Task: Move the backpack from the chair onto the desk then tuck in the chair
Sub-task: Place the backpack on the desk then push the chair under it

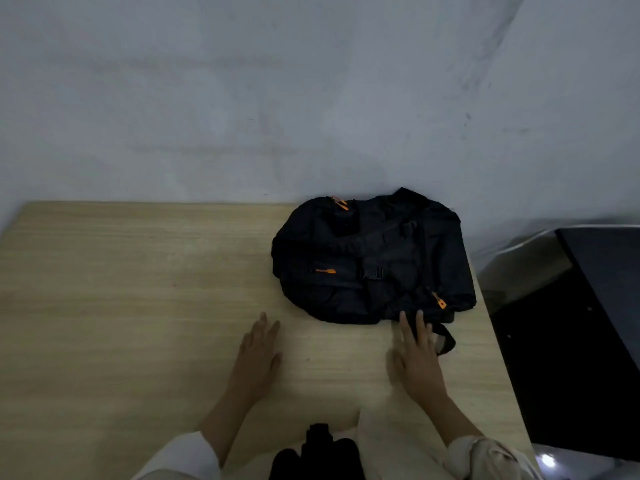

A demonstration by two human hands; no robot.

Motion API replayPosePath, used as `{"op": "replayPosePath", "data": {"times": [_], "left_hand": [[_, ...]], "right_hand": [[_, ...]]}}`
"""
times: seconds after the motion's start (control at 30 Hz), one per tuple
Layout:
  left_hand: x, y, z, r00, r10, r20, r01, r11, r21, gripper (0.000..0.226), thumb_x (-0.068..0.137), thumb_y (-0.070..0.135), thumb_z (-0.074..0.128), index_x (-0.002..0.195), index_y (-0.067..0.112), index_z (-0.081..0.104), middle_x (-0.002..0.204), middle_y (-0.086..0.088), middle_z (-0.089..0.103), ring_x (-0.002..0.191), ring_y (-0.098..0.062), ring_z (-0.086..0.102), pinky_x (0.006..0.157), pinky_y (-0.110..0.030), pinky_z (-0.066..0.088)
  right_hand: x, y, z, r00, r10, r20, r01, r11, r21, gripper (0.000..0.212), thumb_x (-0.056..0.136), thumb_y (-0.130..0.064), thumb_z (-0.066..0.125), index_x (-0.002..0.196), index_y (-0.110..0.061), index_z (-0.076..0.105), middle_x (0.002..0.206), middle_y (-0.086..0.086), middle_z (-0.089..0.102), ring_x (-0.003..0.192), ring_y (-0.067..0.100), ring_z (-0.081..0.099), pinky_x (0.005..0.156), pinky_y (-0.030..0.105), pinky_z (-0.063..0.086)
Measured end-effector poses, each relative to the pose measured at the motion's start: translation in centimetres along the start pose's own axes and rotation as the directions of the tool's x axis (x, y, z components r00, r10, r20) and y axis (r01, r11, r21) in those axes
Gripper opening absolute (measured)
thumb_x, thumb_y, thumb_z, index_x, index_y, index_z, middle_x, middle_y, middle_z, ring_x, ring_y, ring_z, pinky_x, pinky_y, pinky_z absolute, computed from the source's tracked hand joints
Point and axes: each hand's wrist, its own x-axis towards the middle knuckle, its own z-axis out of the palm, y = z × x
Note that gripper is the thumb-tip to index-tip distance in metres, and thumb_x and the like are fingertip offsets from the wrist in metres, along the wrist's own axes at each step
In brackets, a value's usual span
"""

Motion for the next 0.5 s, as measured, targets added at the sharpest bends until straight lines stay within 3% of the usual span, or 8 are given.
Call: {"op": "replayPosePath", "data": {"times": [0.1,0.2,0.37,0.5], "left_hand": [[-3.4,0.1,0.9,0.999,-0.027,-0.032,0.027,1.0,0.011,0.062,0.098,0.022,0.042,0.15,0.019,0.009,0.159,-0.012,-0.011,0.148,-0.026,0.001,0.12,-0.039,0.011],[-6.2,0.6,1.7,0.997,-0.026,-0.077,0.027,1.0,0.015,0.06,0.096,0.019,0.045,0.149,0.018,0.015,0.159,-0.014,-0.006,0.148,-0.025,0.005,0.119,-0.038,0.014],[-11.9,3.3,3.5,0.986,-0.069,-0.155,0.066,0.997,-0.026,0.053,0.096,0.022,0.047,0.144,0.011,0.03,0.157,-0.02,0.006,0.145,-0.032,0.016,0.117,-0.041,0.021],[-16.8,6.8,5.7,0.966,-0.129,-0.225,0.112,0.99,-0.086,0.056,0.089,0.031,0.035,0.14,0.008,0.039,0.154,-0.025,0.018,0.141,-0.038,0.026,0.113,-0.047,0.027]], "right_hand": [[-2.9,1.3,1.1,0.993,-0.079,0.086,0.093,0.981,-0.172,0.073,0.098,-0.025,0.041,0.15,-0.024,-0.01,0.161,0.012,-0.017,0.149,0.032,-0.009,0.122,0.043,0.01],[-5.2,2.8,1.3,0.984,-0.06,0.165,0.101,0.963,-0.252,0.072,0.098,-0.025,0.038,0.15,-0.027,-0.013,0.161,0.007,-0.02,0.148,0.031,-0.014,0.122,0.049,0.006],[-10.3,4.4,0.9,0.973,-0.04,0.226,0.096,0.965,-0.244,0.072,0.098,-0.027,0.037,0.15,-0.029,-0.012,0.161,0.006,-0.019,0.148,0.032,-0.014,0.12,0.054,0.005],[-14.9,5.7,0.6,0.959,-0.131,0.25,0.185,0.961,-0.207,0.069,0.1,-0.031,0.036,0.151,-0.031,-0.01,0.161,0.005,-0.018,0.148,0.032,-0.012,0.119,0.053,0.006]]}}
